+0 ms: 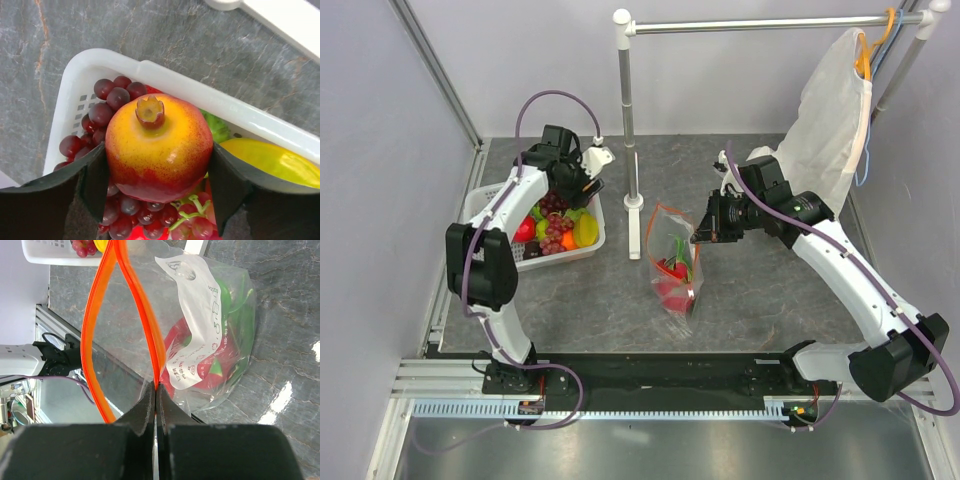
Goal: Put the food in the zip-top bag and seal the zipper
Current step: Pick up the fake fruit from the bin.
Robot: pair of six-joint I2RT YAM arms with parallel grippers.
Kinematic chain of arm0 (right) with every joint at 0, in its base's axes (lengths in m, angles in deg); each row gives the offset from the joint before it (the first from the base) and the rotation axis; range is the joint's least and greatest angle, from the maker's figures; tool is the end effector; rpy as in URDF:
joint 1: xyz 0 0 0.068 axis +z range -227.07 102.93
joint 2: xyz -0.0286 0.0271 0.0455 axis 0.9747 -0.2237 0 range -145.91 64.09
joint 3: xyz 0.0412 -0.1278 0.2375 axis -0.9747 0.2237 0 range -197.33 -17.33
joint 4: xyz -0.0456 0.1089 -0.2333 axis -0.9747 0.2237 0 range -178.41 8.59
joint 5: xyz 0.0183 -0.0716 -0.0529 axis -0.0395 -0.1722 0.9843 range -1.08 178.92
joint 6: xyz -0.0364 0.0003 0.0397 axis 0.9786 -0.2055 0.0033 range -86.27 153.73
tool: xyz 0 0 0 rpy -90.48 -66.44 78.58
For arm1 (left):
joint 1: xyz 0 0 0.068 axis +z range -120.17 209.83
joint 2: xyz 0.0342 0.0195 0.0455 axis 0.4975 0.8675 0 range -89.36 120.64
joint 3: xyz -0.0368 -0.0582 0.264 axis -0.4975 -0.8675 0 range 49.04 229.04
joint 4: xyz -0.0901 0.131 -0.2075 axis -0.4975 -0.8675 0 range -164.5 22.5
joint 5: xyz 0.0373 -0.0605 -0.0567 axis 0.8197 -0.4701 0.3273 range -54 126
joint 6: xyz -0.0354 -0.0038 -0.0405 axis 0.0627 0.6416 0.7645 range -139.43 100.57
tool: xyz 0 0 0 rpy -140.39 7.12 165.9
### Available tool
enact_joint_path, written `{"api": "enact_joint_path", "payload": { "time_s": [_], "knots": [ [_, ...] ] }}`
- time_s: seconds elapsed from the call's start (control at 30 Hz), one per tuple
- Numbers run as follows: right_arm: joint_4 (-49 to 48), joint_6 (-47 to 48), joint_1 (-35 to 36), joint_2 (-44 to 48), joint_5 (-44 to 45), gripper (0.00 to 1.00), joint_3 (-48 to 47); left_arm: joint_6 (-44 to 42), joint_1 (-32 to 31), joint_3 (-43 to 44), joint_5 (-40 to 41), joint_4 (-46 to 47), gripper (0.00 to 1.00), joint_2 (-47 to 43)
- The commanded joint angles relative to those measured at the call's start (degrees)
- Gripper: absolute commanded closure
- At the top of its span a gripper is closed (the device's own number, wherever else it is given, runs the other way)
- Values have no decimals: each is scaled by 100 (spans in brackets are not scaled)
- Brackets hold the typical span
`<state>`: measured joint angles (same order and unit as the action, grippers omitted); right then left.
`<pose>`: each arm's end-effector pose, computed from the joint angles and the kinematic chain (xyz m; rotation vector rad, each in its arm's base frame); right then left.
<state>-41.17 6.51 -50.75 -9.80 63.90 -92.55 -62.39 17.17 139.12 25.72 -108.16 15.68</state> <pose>0.2301 0.1308 0.3566 -0.2034 2.4823 0.9439 0.3910 -0.0943 0.2732 1.2366 2.1940 -0.0150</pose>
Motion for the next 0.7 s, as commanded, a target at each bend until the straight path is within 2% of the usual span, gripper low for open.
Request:
{"api": "enact_joint_path", "payload": {
  "time_s": [0.0,0.1,0.2,0.23,0.3,0.33,0.5,0.67],
  "knots": [
    [-93,156,-31,24,76,100,25,191,19,246,-351,-160,39,-772],
    [-119,235,-31,-20,58,100,16,621,10,448,-772,-424,41,-1342],
    [-242,445,-31,-143,23,100,-106,1227,-86,659,-1755,-697,41,-1957],
    [-268,507,-31,-196,-20,100,-142,1490,-287,686,-2236,-749,41,-2091],
    [-365,586,-31,-345,-178,100,-282,1807,-604,669,-2556,-741,41,-2328],
    [-435,621,-31,-389,-240,100,-317,2192,-980,642,-2740,-698,41,-2469],
    [-646,701,-31,-547,-565,100,-493,3511,-1896,99,-3014,93,42,-2611],
    [-1015,744,-31,-399,-785,100,-467,3909,-2363,-315,-3023,436,40,-2322]
  ]
}}
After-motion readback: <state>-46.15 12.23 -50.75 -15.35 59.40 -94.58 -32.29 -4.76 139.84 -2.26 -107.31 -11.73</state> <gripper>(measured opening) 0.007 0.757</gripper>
